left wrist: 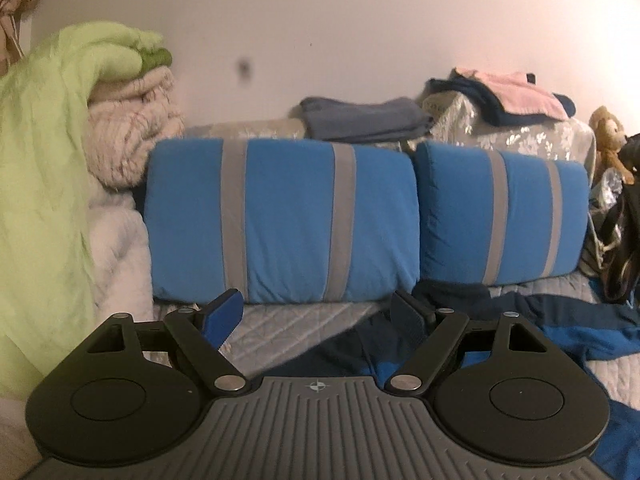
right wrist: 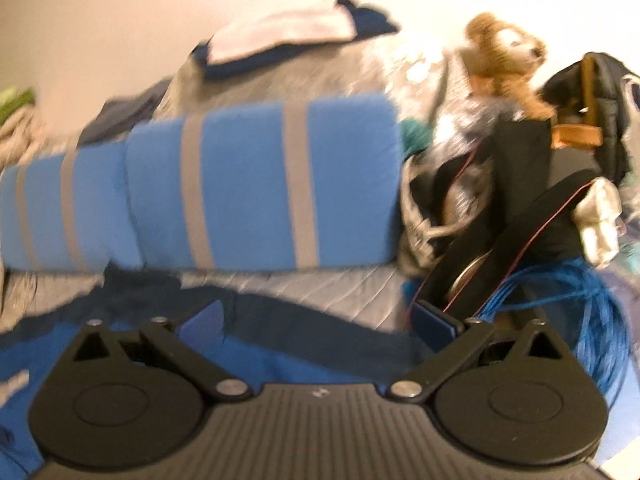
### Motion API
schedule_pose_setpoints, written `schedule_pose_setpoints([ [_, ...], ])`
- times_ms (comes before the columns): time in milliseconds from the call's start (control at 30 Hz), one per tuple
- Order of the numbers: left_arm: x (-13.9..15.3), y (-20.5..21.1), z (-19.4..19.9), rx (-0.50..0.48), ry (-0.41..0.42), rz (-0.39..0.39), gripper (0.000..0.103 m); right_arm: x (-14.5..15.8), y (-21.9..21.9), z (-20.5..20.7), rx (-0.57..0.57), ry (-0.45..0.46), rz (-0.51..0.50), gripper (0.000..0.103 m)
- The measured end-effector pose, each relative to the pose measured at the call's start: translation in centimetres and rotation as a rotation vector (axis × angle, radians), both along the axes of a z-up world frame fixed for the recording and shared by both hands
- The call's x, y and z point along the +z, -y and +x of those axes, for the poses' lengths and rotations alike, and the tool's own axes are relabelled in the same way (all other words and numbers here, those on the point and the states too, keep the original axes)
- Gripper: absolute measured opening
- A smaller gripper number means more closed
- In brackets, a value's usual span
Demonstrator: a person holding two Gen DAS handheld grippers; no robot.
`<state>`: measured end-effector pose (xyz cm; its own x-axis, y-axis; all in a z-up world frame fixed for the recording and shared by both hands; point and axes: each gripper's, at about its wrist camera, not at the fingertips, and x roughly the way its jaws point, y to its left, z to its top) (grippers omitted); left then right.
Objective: Fold clothes
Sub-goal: 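Move both tools back over the jacket toward the dark collar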
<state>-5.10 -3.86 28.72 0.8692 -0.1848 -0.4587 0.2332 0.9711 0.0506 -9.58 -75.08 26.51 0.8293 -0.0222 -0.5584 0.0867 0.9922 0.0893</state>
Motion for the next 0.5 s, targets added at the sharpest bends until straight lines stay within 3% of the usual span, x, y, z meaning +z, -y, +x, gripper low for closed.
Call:
schedule_pose_setpoints([
  [200,3.4,-0.4,-0.6,-0.008,0.064,0.006,0.081,4.9,4.3,-0.7,-0.087,0.085,-0.034,0.103],
  [500,4.6,0.7,1.7,-0.041,0.06,0.009,0.081,6.7,6.6,1.1,-0.149,0.073,0.05,0.103],
])
